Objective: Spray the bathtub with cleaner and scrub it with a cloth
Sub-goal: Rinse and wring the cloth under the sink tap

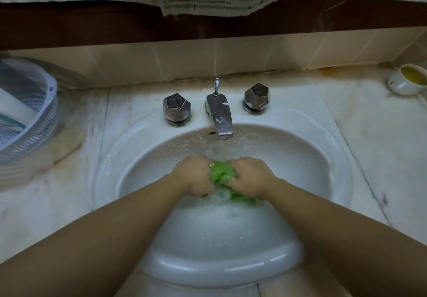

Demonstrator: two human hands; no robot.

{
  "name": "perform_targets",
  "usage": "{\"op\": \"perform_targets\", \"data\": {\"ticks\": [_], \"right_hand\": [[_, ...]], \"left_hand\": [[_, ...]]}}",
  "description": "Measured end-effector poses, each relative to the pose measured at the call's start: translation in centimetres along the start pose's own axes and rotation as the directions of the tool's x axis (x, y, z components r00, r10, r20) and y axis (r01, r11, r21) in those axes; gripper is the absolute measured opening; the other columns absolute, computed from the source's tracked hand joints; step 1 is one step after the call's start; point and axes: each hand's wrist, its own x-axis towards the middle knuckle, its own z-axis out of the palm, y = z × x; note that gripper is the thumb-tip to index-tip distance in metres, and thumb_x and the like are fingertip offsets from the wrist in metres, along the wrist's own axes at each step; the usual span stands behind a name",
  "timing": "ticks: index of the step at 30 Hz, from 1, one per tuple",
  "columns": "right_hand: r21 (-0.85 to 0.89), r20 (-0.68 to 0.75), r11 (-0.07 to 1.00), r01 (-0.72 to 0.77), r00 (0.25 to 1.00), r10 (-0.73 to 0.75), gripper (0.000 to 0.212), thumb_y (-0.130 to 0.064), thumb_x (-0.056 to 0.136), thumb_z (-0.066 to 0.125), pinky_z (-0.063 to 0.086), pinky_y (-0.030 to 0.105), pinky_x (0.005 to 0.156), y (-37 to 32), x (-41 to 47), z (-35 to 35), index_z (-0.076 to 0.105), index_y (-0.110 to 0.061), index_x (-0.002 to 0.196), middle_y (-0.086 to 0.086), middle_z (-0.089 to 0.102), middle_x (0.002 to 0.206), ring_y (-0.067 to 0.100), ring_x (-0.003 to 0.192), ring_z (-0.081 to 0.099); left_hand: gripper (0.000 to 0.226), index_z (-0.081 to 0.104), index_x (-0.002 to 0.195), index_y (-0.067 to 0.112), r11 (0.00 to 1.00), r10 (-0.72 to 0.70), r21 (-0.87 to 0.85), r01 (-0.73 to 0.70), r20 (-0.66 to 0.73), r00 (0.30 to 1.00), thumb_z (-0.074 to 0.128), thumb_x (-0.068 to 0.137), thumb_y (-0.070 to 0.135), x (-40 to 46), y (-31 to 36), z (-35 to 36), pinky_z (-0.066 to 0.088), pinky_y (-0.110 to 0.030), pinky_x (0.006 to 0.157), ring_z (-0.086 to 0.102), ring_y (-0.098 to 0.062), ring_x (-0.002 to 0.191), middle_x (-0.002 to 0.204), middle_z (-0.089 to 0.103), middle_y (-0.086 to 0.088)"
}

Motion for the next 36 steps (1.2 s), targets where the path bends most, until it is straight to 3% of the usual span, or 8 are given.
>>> {"op": "perform_targets", "data": {"ticks": [5, 8, 12, 17, 23, 28, 32, 36], "right_hand": [[0.767, 0.037, 0.630, -0.122, 0.989, 0.146, 0.048, -0.064, 0.071, 0.068, 0.056, 0.037, 0.093, -0.3, -1.2, -1.5, 0.066, -0.036, 0.110, -0.007, 0.071, 0.110, 0.010, 0.101, 0.069], [0.881, -0.020, 0.463, -0.099, 0.970, 0.244, 0.060, -0.084, 0.070, 0.061, 0.056, 0.044, 0.099, -1.4, -0.7, -0.3, 0.060, -0.048, 0.117, -0.009, 0.072, 0.117, 0.013, 0.109, 0.070], [0.886, -0.129, 0.451, -0.107, 0.877, 0.463, 0.040, -0.066, 0.085, 0.050, 0.058, 0.044, 0.089, -3.5, 0.5, 0.2, 0.071, -0.036, 0.101, -0.006, 0.074, 0.098, 0.020, 0.095, 0.071], [0.871, -0.179, 0.466, -0.154, 0.785, 0.594, 0.037, -0.054, 0.101, 0.055, 0.043, 0.025, 0.060, -4.7, 1.2, 0.0, 0.064, -0.024, 0.081, -0.006, 0.068, 0.080, 0.019, 0.079, 0.065], [0.869, -0.240, 0.485, -0.097, 0.775, 0.584, 0.028, -0.038, 0.101, 0.056, 0.044, 0.027, 0.063, -4.6, 1.3, 0.2, 0.065, -0.028, 0.076, -0.005, 0.068, 0.080, 0.014, 0.075, 0.062], [0.970, -0.088, 0.236, -0.063, 0.810, 0.580, 0.015, -0.048, 0.090, 0.055, 0.055, 0.049, 0.091, -5.2, 0.8, 1.3, 0.053, -0.035, 0.096, 0.000, 0.068, 0.090, 0.026, 0.093, 0.068], [0.909, -0.176, 0.415, -0.027, 0.880, 0.442, 0.033, -0.046, 0.086, 0.057, 0.055, 0.039, 0.087, -4.6, 0.1, 1.3, 0.053, -0.058, 0.117, -0.010, 0.070, 0.104, 0.014, 0.097, 0.068], [0.869, -0.276, 0.495, -0.013, 0.817, 0.506, 0.023, -0.034, 0.100, 0.059, 0.047, 0.011, 0.066, -3.5, 0.4, 1.9, 0.065, -0.038, 0.122, -0.012, 0.071, 0.099, 0.006, 0.087, 0.068]], "left_hand": [[0.045, 0.055, 0.104, 0.032, 0.747, -0.060, -0.661, -0.072, -0.175, 0.983, 0.076, 0.074, 0.005, -1.2, 0.7, -2.1, 0.049, -0.018, 0.058, 0.065, -0.008, 0.074, 0.092, 0.064, 0.007], [0.050, 0.057, 0.110, 0.027, 0.453, -0.135, -0.880, -0.144, -0.227, 0.964, 0.075, 0.068, 0.005, -1.6, 0.6, -1.5, 0.051, -0.033, 0.054, 0.065, -0.020, 0.066, 0.099, 0.068, -0.007], [0.041, 0.069, 0.102, 0.035, 0.233, -0.296, -0.970, -0.068, -0.137, 0.945, 0.073, 0.062, 0.042, -1.2, 1.7, 0.1, 0.059, -0.041, 0.077, 0.070, -0.020, 0.087, 0.099, 0.073, -0.002], [0.026, 0.072, 0.095, 0.037, 0.302, -0.492, -0.953, -0.027, -0.181, 0.851, 0.061, 0.087, 0.060, -0.3, 3.3, 0.9, 0.060, -0.049, 0.086, 0.074, -0.023, 0.094, 0.090, 0.077, 0.006], [0.022, 0.076, 0.089, 0.025, 0.206, -0.582, -0.978, -0.033, -0.150, 0.800, 0.071, 0.070, 0.034, 0.1, 3.9, 1.4, 0.063, -0.052, 0.078, 0.075, -0.026, 0.082, 0.079, 0.077, -0.002], [0.031, 0.070, 0.078, 0.020, 0.214, -0.628, -0.977, -0.011, -0.147, 0.764, 0.062, 0.069, 0.049, 0.2, 4.6, 0.3, 0.058, -0.042, 0.073, 0.071, -0.027, 0.077, 0.070, 0.072, -0.001], [0.013, 0.061, 0.106, 0.023, 0.063, -0.633, -0.994, -0.085, -0.105, 0.767, 0.056, 0.095, 0.028, 0.7, 4.8, 0.5, 0.058, -0.042, 0.070, 0.073, -0.029, 0.088, 0.097, 0.072, -0.011], [0.039, 0.058, 0.124, 0.038, 0.126, -0.545, -0.978, -0.167, -0.209, 0.812, 0.061, 0.094, 0.013, 0.2, 4.6, 1.4, 0.060, -0.036, 0.082, 0.073, -0.015, 0.097, 0.110, 0.074, 0.003]]}}
